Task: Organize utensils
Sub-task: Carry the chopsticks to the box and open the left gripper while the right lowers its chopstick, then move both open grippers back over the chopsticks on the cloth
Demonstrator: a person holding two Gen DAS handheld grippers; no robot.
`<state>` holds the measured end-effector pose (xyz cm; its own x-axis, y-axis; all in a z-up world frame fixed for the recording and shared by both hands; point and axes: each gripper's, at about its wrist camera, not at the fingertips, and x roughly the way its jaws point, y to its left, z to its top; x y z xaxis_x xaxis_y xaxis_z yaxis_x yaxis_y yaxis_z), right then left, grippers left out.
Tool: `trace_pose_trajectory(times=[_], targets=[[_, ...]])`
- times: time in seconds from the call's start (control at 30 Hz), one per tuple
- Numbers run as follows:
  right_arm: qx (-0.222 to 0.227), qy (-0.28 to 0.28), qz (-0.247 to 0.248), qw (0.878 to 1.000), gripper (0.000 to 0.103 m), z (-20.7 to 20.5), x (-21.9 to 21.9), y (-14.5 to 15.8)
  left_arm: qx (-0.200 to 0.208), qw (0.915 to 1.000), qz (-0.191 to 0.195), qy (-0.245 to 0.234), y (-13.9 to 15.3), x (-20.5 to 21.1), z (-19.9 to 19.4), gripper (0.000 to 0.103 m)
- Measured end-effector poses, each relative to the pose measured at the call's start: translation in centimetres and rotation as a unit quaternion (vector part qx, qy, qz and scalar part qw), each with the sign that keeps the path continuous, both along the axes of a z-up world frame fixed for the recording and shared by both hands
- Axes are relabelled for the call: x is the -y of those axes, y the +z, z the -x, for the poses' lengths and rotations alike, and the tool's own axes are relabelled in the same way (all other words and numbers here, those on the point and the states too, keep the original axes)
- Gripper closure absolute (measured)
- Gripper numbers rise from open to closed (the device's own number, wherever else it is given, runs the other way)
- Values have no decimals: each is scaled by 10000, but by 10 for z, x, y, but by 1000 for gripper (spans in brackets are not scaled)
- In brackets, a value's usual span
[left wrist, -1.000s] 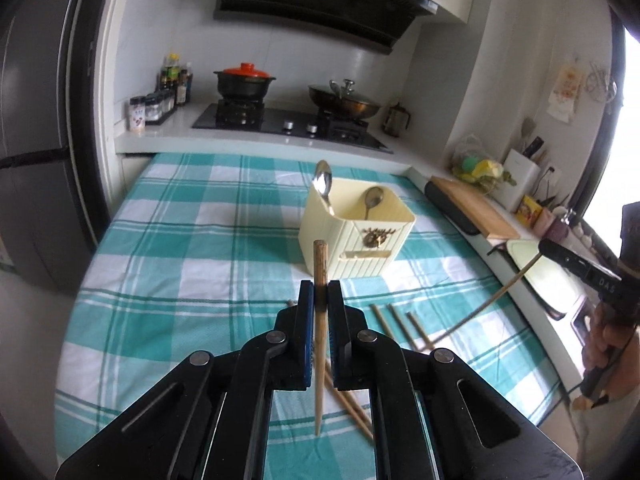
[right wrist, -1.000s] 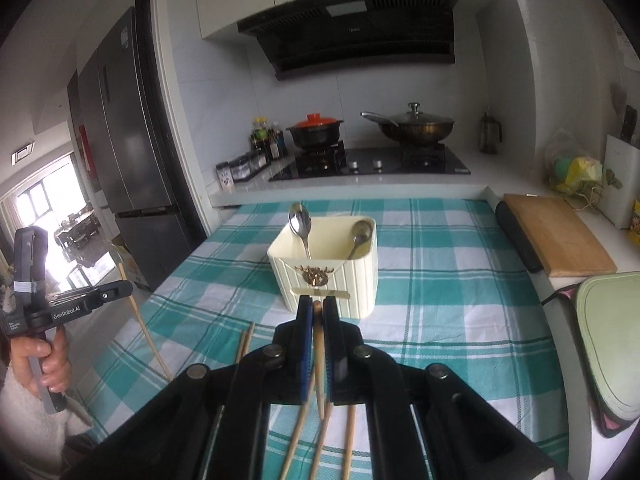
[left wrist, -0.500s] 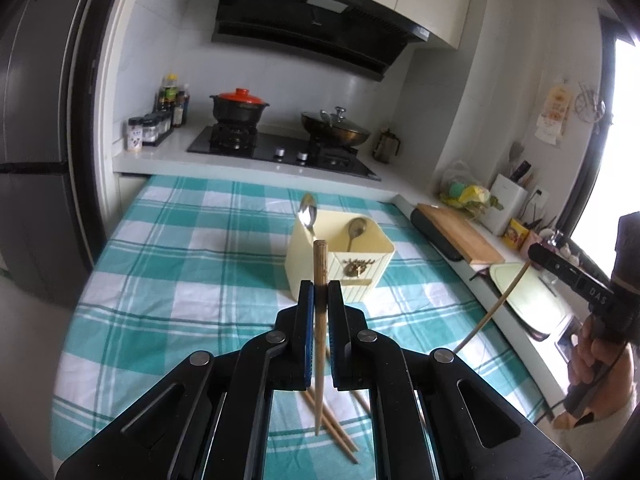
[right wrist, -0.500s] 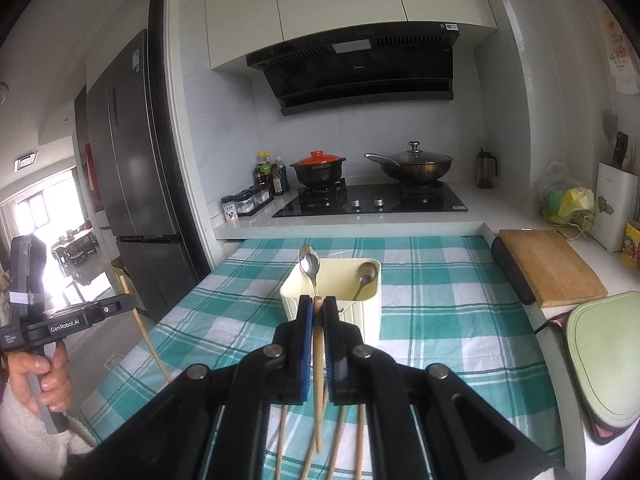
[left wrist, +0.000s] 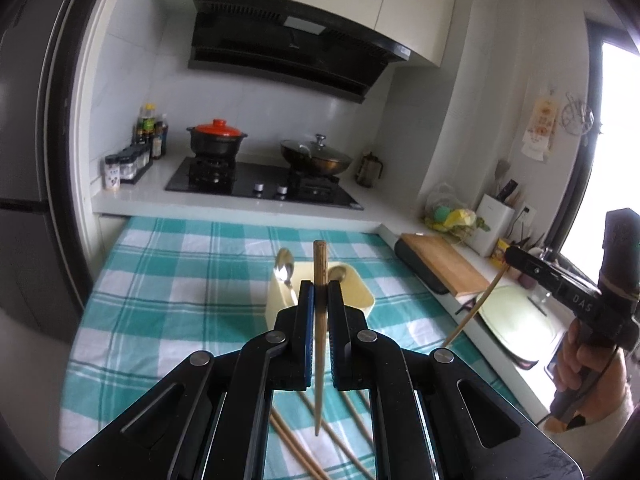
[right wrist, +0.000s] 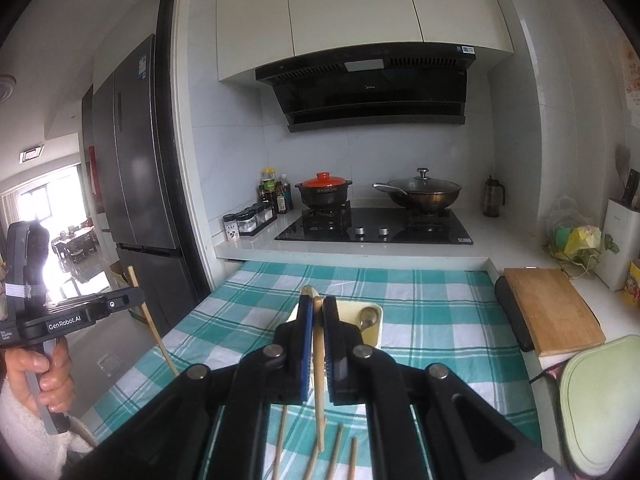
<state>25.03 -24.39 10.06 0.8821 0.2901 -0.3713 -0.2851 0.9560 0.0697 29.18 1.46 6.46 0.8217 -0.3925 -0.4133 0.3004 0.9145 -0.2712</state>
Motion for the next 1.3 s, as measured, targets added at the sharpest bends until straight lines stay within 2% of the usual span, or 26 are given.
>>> trace_pose_trajectory(times=[0.27,0.43,0.5,0.63,0.8,0.97,1.03,1.07,1.1,1.17,1.23,1.3], targets=[[261,58,200,9994,98,-62,-20,38,318,9994,104,74,45,13,-65,99],[585,-13,293,9979,98,-103,-32,48,633,9975,39,305,53,27,-105,99],[543,1,271,9982,98,-120,-35,41,623,9973,3,400,46,32,-123,99],[214,52,284,9994,98,-155,-41,13,196,9989,7,437,16,41,-163,99],[-645,211,278,9973,98,-200,-45,-42,-414,9982,-214,369,-32,51,-199,99],[-1384,306,293,9895,96,-231,-51,-90,-1054,9935,-395,168,-74,62,-226,98],[-1372,223,400,9895,93,-233,-55,-95,-1266,9907,-460,174,-84,64,-232,87],[-1301,191,385,9906,87,-230,-55,-92,-1335,9899,-437,208,-86,62,-231,75],[-1199,166,311,9922,78,-225,-54,-85,-1355,9898,-380,236,-85,58,-228,68],[-963,184,146,9951,63,-212,-50,-67,-1314,9905,-342,230,-76,47,-215,63],[-720,186,154,9971,61,-193,-45,-45,-1243,9907,-505,240,-63,36,-198,57],[-529,236,172,9982,61,-169,-38,-25,-1188,9897,-746,297,-52,24,-175,38]])
